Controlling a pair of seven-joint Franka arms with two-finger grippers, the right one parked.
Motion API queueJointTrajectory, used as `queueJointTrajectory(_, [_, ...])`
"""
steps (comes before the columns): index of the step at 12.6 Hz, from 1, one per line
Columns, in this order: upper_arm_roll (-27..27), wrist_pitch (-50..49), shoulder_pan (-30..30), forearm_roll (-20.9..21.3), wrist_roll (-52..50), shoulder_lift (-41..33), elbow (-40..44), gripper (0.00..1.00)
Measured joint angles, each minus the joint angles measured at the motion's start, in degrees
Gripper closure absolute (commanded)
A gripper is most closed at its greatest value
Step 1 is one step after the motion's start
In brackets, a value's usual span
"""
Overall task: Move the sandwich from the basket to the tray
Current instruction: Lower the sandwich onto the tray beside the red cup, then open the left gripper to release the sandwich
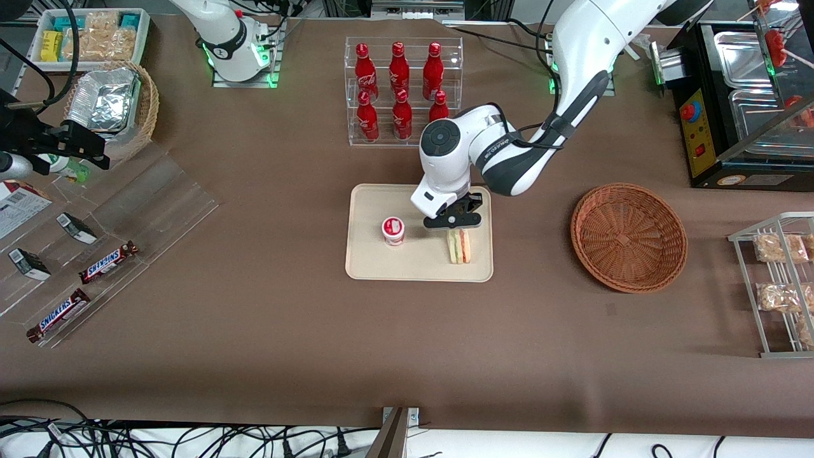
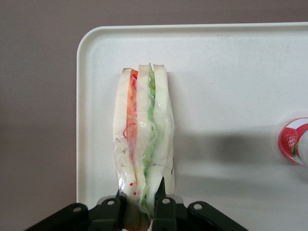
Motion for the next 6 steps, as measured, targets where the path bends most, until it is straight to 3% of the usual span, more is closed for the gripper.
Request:
queueJointTrajectory(1, [0.0,0.1,0.0,0.0,0.0,0.0,0.0,0.31])
queueJointTrajectory(2, [0.0,0.2,0.0,0.0,0.0,0.0,0.0,0.12])
queueJointTrajectory(3, [0.0,0.2,0.0,0.0,-0.1,0.0,0.1,0.0])
queueJointTrajectory(6, [0.0,0.2,0.0,0.0,-0.4,0.0,0.7,0.0])
